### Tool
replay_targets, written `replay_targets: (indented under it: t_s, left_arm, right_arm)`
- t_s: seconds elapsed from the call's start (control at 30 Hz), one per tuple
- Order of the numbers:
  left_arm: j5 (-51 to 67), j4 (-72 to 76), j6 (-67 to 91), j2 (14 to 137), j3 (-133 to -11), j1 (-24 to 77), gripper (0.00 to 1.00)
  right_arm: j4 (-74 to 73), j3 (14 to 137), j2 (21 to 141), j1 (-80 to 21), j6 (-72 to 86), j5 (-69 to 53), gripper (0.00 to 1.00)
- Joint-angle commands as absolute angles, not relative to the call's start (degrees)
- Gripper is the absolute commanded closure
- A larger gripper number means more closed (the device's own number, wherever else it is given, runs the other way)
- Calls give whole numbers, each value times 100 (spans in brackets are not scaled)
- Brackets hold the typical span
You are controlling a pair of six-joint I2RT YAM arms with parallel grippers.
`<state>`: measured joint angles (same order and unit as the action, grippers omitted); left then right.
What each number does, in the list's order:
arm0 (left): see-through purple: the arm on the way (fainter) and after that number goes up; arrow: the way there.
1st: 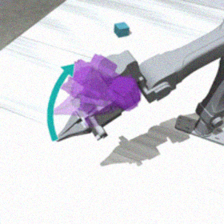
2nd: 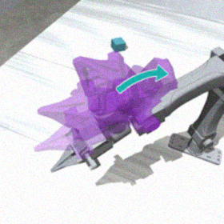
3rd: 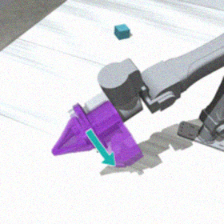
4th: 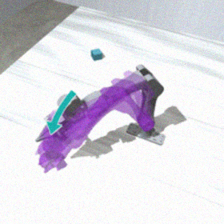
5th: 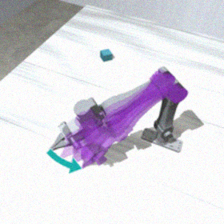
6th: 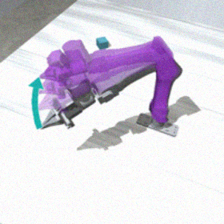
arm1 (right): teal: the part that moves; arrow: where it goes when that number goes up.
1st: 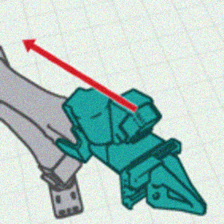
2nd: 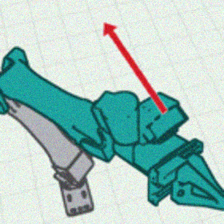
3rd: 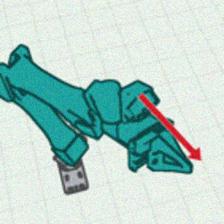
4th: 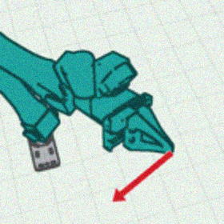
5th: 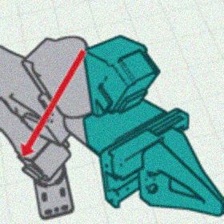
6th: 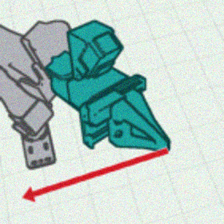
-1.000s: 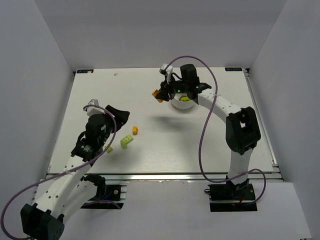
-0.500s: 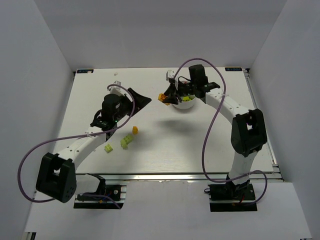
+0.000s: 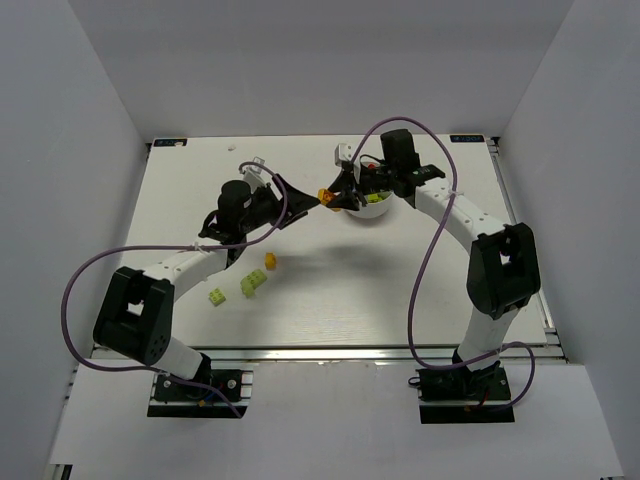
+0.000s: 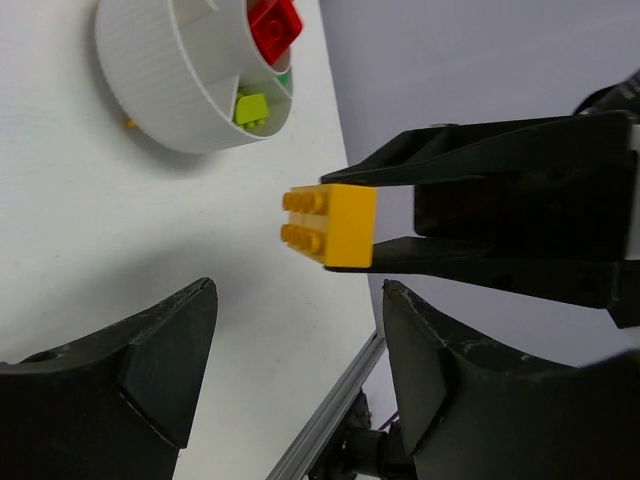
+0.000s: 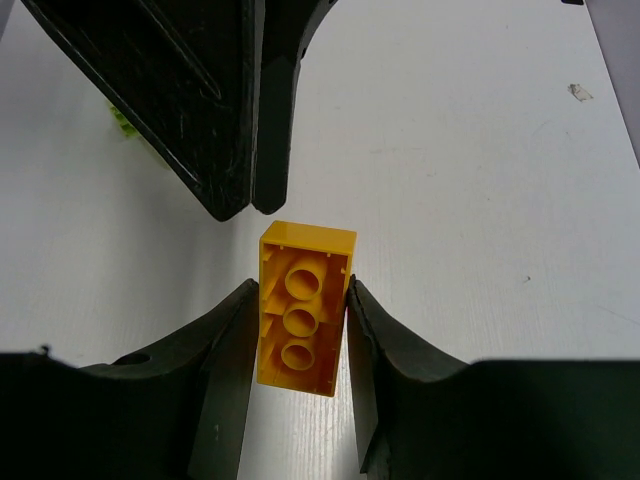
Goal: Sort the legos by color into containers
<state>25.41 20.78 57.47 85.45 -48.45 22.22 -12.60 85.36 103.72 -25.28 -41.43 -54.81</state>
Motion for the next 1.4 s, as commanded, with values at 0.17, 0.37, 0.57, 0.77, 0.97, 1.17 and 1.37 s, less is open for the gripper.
replay_targets:
  t_s: [0.17, 0.37, 0.57, 0.77, 0.97, 1.17, 1.37]
  left_arm:
    - [2874, 2663, 5687, 8437, -4983, 2250, 24]
    - [2822, 2488, 5520, 8595, -5089, 2373, 26]
    - [2716, 2400, 5414, 8780, -5194, 2496, 41]
    - [2672, 2163, 5213, 8824, -5405, 2540, 69]
    - [2523, 1627, 4791, 8833, -5660, 2566, 87]
    - [2013, 529, 3782, 9104, -6695, 2566, 95]
    - [1810, 167, 3059, 10376, -8374, 2566, 97]
  right_arm:
    - [-1301, 8481, 10213, -2628, -4263, -5730, 100]
    - [-1336, 8490, 10169, -2733, -4263, -5792, 100]
    - [-1362, 8411, 10081, -2865, -4298, -5801, 100]
    - [-1476, 8332, 10037, -2900, -4447, -5687, 100]
    - [-1415, 8280, 9985, -2900, -4404, -5476, 67]
    - [-434, 7858, 9652, -2830, -3554, -4106, 11]
    - [27, 7462, 9107, -2269, -2997, -3647, 11]
